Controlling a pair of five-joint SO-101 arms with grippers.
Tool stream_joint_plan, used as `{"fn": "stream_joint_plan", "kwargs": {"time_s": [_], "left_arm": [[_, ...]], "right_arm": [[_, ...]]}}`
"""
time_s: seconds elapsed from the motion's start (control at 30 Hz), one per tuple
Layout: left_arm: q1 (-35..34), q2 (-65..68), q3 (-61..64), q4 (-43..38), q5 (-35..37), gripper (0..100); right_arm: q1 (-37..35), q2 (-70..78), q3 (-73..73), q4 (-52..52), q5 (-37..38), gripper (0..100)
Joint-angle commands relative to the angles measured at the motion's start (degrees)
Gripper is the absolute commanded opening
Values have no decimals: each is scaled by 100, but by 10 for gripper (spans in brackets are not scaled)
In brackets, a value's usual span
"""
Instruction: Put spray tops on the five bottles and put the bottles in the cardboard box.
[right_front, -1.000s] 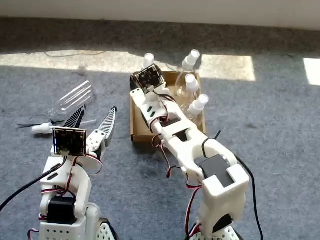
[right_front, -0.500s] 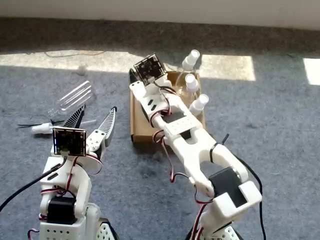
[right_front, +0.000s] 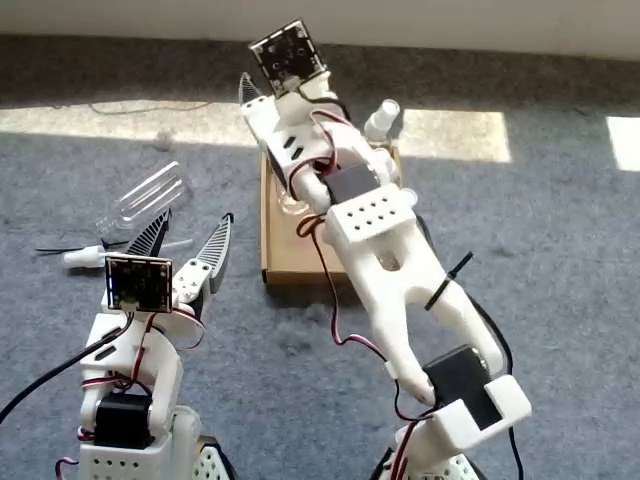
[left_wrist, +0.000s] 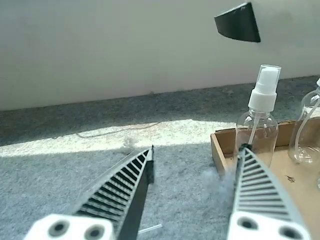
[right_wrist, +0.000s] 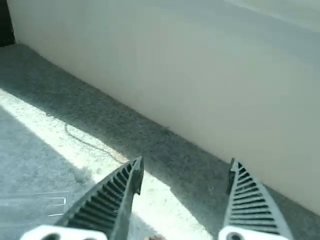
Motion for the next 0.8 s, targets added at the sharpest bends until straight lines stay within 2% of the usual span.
{"fn": "stream_joint_plan", "kwargs": {"time_s": [0.0,0.13,0.3,0.47,0.63,0.77], "left_arm": [[-136,13,-57,-132,9,245],[-743,75,-505,-123,18,245],[-2334,180,-769,-114,53,245],[-3697,1288,-1174,-141,-141,245],[-4180,3459,-2615,53,-844,245],[-4084,5508,-4382,1196,-1451,245]], "right_arm": [[-400,-347,-866,1086,79,217],[-716,-374,-1358,1886,79,217],[-1209,-251,-1684,2949,62,217],[-1218,215,-1367,3635,62,218],[-1209,374,-1640,5226,97,220],[-1218,347,-1807,6334,-9,221]]}}
